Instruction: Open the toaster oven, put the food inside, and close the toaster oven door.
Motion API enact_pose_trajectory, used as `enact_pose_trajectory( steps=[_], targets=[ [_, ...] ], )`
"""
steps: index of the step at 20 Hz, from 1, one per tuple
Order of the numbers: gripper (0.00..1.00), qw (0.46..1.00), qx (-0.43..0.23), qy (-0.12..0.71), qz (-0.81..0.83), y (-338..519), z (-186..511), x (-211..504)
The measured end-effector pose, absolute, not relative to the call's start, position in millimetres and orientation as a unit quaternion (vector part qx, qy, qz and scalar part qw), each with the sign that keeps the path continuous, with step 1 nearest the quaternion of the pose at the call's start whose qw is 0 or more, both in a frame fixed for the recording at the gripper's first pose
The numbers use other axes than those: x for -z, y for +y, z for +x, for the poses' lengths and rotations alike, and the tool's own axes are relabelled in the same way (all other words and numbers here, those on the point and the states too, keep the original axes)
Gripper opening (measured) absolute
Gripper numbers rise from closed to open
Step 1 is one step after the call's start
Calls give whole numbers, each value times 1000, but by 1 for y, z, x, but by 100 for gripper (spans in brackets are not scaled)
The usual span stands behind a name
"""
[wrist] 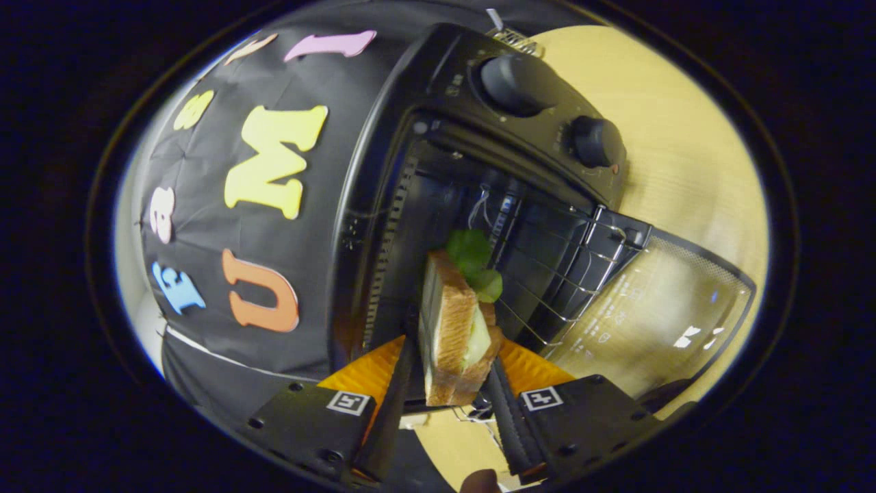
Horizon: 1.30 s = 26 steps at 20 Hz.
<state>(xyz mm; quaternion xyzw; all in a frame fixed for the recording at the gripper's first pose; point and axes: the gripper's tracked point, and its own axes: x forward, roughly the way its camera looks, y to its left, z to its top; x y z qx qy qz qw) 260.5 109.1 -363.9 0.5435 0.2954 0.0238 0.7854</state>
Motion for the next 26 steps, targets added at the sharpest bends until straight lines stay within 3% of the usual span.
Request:
enact_pose_trajectory(
  steps=[2, 10, 19, 26],
  targets=[
    [72, 806, -33, 339, 485, 114, 249, 371],
    [82, 855, -67, 415, 305, 117, 192, 376],
    [83, 918, -94, 361, 133, 79, 110, 314],
    [85, 937, -95, 334, 30, 74, 61, 337]
  ],
)
